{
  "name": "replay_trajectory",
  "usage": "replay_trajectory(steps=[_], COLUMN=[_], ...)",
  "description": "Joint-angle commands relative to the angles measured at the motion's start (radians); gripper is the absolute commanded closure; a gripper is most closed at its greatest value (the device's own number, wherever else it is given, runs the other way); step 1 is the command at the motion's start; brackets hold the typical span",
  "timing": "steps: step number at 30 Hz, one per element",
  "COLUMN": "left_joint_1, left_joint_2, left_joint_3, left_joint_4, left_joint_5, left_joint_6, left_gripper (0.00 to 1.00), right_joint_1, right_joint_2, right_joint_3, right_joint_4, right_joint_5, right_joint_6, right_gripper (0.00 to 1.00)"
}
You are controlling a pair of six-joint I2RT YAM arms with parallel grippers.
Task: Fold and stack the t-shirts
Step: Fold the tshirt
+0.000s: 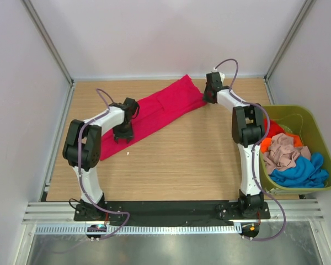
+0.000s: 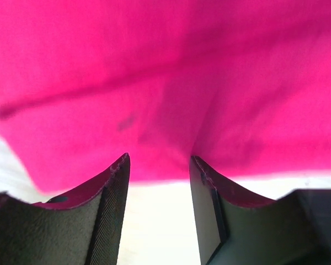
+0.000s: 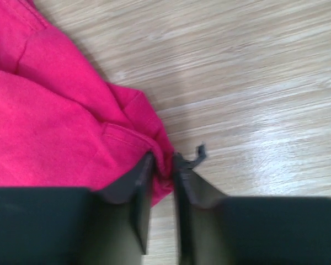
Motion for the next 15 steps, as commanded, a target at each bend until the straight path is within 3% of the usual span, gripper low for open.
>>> replay_trajectory(steps=[1, 2, 3, 7, 10, 11, 14, 15], left_joint_1=[-0.013, -0.013, -0.015, -0.016, -0.018, -0.021, -0.019, -0.019], left_joint_2=[-0.104, -0.116, -0.124, -0.141, -0.15, -0.151, -0.135, -0.109], left_joint_3=[-0.007, 0.008, 0.049, 0.106, 0.051, 0.036, 0.02, 0.026], left_joint_4=[-0.108, -0.127, -0.134, -0.115, -0.011, 0.043, 0.06, 0.05], left_joint_5=[0.006, 0.0, -0.003, 0.113, 0.309, 0.352, 0.365, 0.35], left_joint_6=[-0.048, -0.045, -0.034, 0.009, 0.044, 0.051, 0.07, 0.077], left_gripper=[0.51, 0.5, 0.5, 0.49, 0.49, 0.49, 0.5, 0.49], right_joint_1=[-0.024, -0.024, -0.024, -0.023, -0.02, -0.018, -0.009, -0.006], right_joint_2=[0.008, -0.004, -0.019, -0.136, -0.191, -0.22, -0.224, -0.219], right_joint_3=[0.08, 0.089, 0.083, 0.057, -0.023, -0.078, -0.146, -0.155], right_joint_4=[-0.06, -0.092, -0.098, -0.175, -0.125, -0.058, 0.047, 0.063], right_joint_5=[0.013, 0.01, -0.011, -0.039, -0.147, -0.173, -0.331, -0.353], right_joint_6=[-0.045, -0.03, -0.021, 0.093, 0.212, 0.241, 0.338, 0.358], right_gripper=[0.69, 0.6, 0.57, 0.53, 0.63, 0.73, 0.9, 0.92])
